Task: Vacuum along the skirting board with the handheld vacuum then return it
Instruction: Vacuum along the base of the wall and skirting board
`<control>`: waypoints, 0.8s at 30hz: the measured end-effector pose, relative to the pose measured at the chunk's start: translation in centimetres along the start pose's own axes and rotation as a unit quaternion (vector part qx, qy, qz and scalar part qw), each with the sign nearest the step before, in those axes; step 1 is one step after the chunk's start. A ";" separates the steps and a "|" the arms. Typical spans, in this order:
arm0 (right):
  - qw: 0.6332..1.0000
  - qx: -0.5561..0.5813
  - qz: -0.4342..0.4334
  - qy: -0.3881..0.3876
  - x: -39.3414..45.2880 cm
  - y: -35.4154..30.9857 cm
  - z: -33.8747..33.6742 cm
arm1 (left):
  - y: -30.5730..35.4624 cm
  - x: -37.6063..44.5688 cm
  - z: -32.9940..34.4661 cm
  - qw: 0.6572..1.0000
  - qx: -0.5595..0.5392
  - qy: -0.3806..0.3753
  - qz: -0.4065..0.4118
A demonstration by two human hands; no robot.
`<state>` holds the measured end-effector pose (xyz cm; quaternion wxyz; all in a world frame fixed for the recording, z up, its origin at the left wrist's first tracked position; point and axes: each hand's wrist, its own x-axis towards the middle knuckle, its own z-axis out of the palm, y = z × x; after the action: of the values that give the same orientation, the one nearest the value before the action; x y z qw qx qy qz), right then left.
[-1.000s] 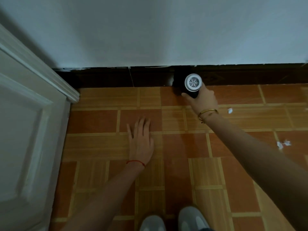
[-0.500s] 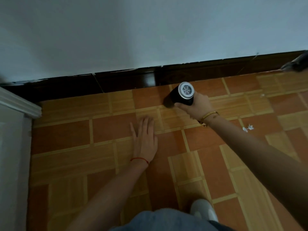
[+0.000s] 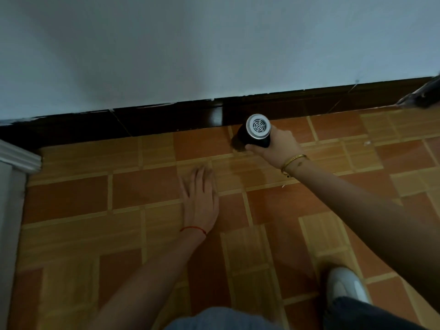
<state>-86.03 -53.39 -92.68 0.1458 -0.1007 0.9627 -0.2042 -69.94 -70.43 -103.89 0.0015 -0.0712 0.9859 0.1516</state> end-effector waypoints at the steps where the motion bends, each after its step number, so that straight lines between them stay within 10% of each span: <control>1: 1.000 0.005 0.004 0.015 0.3 0.5 -0.1 | 0.1 -0.1 0.2 1.000 0.013 0.001 -0.004; 24: 0.998 0.040 -0.057 0.009 4.7 7.2 -3.7 | 3.3 -0.1 -0.7 0.996 0.050 -0.019 -0.069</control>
<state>-92.58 -46.81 -93.61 0.1289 -0.1480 0.9478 -0.2513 -70.30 -67.47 -102.24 0.0341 -0.1356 0.9848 0.1026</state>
